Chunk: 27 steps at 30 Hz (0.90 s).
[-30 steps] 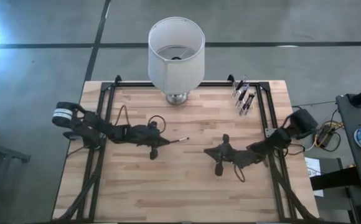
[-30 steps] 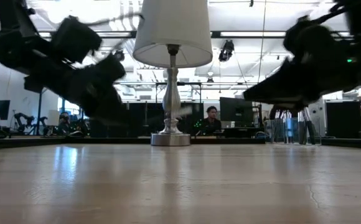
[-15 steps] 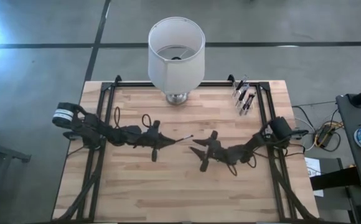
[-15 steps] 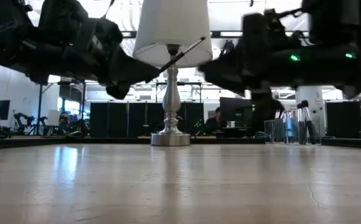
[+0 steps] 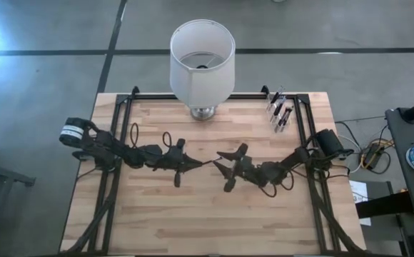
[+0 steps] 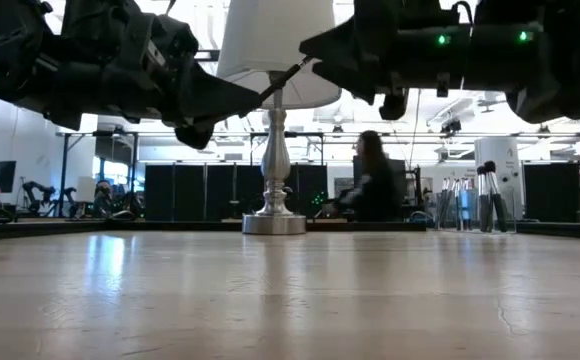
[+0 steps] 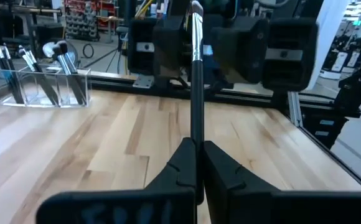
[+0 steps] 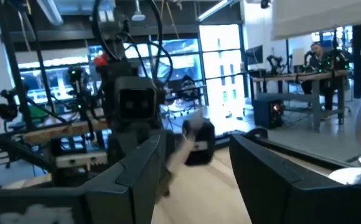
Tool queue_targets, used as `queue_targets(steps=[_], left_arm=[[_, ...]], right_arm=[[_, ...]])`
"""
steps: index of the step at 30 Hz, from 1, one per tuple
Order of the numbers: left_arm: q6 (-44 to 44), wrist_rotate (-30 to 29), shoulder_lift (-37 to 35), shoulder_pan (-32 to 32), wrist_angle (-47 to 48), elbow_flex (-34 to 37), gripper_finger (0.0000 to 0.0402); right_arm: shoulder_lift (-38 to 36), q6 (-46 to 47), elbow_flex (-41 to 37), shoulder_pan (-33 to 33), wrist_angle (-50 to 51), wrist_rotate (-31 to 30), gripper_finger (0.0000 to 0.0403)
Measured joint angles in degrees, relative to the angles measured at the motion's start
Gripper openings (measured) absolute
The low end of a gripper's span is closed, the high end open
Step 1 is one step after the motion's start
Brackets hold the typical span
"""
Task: Put items in baskets/containers
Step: Put the blush brush into the transparent organizer
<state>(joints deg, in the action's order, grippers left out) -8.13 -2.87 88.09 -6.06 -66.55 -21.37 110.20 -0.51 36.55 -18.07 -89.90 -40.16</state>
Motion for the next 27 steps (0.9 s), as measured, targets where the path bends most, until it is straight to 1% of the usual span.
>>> queue_targets(steps=[4, 6, 9, 12, 17, 19, 23, 27], left_arm=[[0.3, 0.0, 0.0, -0.2, -0.5, 0.0, 0.0004], [0.4, 0.0, 0.0, -0.3, -0.9, 0.0, 0.0004], [0.5, 0.0, 0.0, -0.3, -0.9, 0.0, 0.0004], [0.5, 0.0, 0.0, -0.3, -0.8, 0.0, 0.0004], [0.7, -0.2, 0.0, -0.2, -0.6, 0.0, 0.0004], [0.4, -0.2, 0.0, -0.2, -0.6, 0.0, 0.001], [-2.2, -2.1, 0.0, -0.2, -0.5, 0.0, 0.0041], [-2.4, -1.4, -0.9, -0.3, 1.3, 0.0, 0.007]], right_arm=[[-0.5, -1.7, 1.3, 0.6, 0.0, 0.2, 0.0185], [-0.6, -2.5, 1.8, 0.8, 0.0, 1.2, 0.0184], [-0.5, -2.5, 2.5, 0.8, 0.0, 2.9, 0.0167], [-0.4, -3.0, 2.8, 0.8, 0.1, 3.0, 0.0126], [-0.4, -4.7, 2.9, 0.8, 0.1, 3.7, 0.0028], [-0.4, -5.3, 2.8, 0.7, 0.1, 3.8, 0.002], [-0.9, -7.0, 2.6, 0.8, 1.0, 3.3, 0.0016], [-4.4, -8.7, 1.5, 0.9, 3.8, 1.9, 0.0014]])
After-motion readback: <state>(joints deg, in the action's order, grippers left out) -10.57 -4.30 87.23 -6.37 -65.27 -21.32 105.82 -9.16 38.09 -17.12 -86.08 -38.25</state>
